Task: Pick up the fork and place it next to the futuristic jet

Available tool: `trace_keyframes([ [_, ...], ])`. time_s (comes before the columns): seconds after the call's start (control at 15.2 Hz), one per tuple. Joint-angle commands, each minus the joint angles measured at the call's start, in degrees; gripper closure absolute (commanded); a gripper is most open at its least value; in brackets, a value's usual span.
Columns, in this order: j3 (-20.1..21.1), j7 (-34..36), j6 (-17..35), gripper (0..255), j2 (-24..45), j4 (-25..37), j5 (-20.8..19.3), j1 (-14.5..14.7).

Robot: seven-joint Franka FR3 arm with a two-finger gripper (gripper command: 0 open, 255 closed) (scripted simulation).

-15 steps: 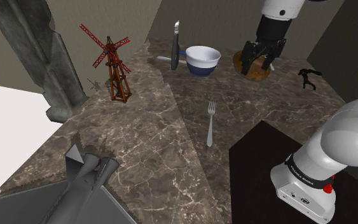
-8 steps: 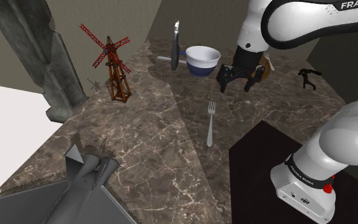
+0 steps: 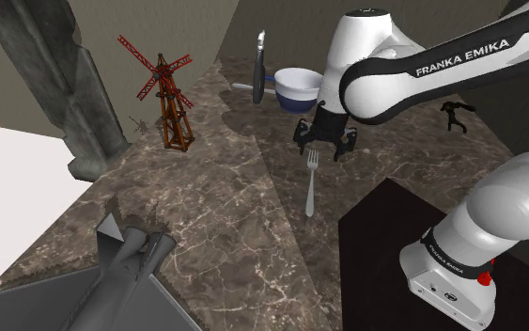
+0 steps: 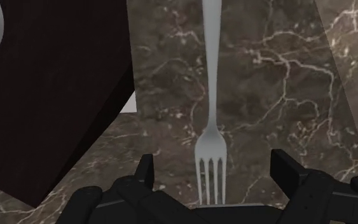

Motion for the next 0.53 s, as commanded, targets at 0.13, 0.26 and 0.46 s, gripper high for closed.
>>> trace_keyframes([
  [0.13,1.7,1.9,4.5,0,3.7,-0.6,-0.4,-1.1],
  [0.26,2.3,2.2,6.6,0,5.2,-1.3,-0.6,-1.5],
  [0.46,2.7,2.4,8.3,0,6.4,-1.7,-0.9,-1.8],
])
